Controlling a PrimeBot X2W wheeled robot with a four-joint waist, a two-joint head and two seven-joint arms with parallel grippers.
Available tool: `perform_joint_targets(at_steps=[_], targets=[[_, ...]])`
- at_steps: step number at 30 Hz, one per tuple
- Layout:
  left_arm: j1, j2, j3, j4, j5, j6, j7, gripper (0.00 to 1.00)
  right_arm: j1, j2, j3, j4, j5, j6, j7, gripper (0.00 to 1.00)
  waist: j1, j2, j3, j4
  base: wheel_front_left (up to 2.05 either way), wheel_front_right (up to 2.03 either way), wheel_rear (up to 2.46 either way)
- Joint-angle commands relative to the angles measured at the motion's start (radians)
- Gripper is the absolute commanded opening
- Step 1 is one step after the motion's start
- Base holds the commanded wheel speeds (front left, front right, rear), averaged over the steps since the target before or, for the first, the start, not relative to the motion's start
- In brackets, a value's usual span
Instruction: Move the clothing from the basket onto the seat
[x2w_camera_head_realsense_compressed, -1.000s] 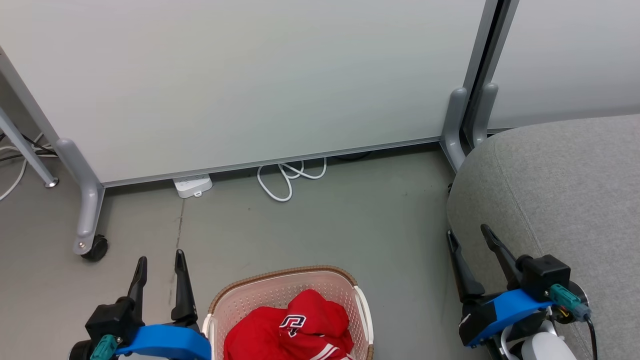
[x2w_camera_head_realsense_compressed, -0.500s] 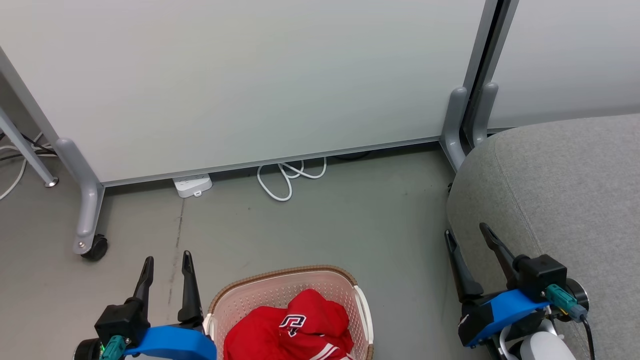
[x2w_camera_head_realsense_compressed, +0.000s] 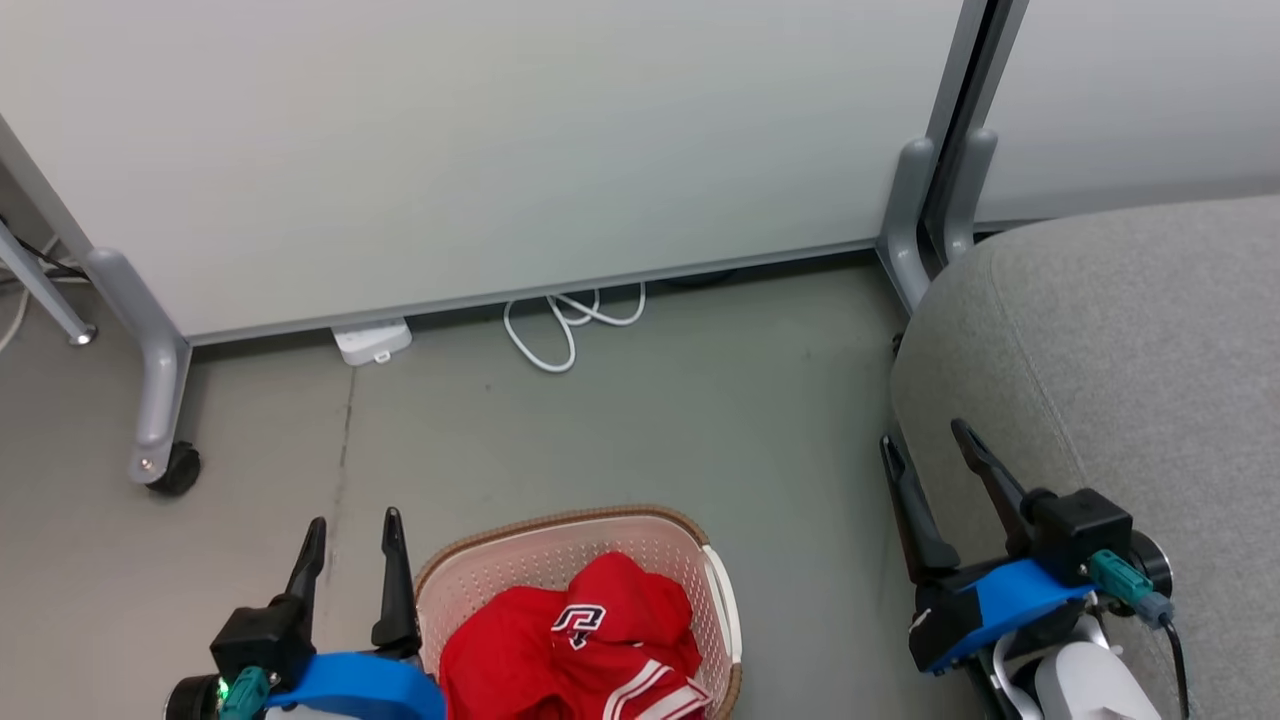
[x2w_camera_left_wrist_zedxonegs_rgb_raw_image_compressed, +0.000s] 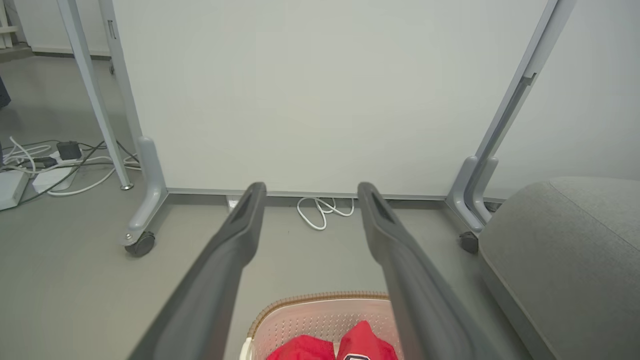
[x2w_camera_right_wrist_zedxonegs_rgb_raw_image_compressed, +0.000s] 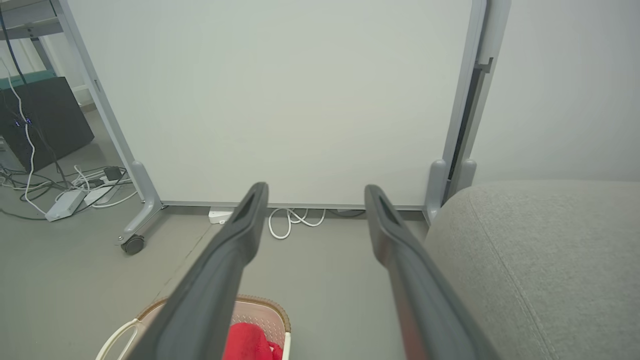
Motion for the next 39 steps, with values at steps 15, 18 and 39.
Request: perform_joint_targets(at_steps=[15, 18, 39], targets=[[-0.263, 0.020, -0.077, 0.247, -0.002, -0.088, -0.005, 1.00, -0.144, -0.004, 0.016, -0.105, -0.027, 0.000, -0.003, 1.00, 0.0000, 0.0000, 0.367, -0.079, 0.00, 0.00, 0.00], [-0.335, 0.034, -0.103, 0.339, 0.008, -0.095, -0.004, 1.00, -0.173, -0.004, 0.032, -0.120, -0.019, 0.000, -0.013, 1.00, 0.0000, 0.0000, 0.443, -0.101, 0.00, 0.00, 0.00], [-0.672, 0.143, -0.192, 0.774, 0.011, -0.096, 0.034, 1.00, -0.272, -0.004, 0.108, -0.133, 0.057, 0.000, -0.073, 1.00, 0.0000, 0.0000, 0.761, -0.266, 0.00, 0.00, 0.00]])
